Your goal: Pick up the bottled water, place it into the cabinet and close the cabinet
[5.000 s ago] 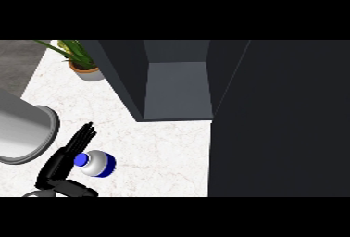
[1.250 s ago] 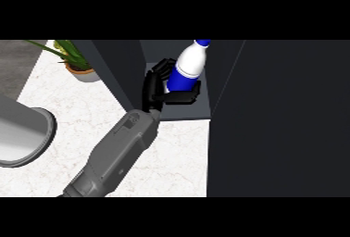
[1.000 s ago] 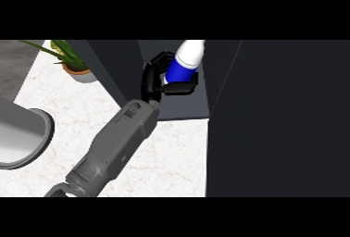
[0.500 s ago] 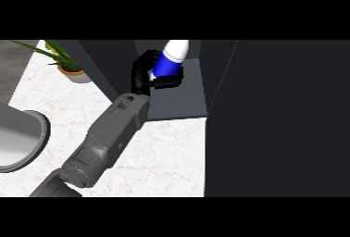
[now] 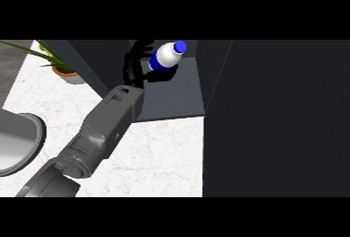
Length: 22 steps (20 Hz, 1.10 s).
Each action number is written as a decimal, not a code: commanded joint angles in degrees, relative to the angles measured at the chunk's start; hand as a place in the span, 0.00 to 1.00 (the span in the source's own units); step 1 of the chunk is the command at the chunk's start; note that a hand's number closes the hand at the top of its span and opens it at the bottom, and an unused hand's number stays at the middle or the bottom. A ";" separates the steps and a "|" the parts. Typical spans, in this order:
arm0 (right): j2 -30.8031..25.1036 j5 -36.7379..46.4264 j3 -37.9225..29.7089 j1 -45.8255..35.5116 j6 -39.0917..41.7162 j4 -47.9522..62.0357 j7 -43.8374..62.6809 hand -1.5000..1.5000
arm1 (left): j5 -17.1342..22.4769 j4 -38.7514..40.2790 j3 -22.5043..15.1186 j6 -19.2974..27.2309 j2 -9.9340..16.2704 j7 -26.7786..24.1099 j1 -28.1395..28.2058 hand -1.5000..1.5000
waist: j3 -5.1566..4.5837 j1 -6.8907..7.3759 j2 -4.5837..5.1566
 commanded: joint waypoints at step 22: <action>-1.18 -4.80 -1.20 3.78 3.85 -2.26 -0.37 0.00 | 2.63 -2.95 6.16 -16.94 -2.71 -14.12 -0.93 0.00 | 0.03 2.25 -1.20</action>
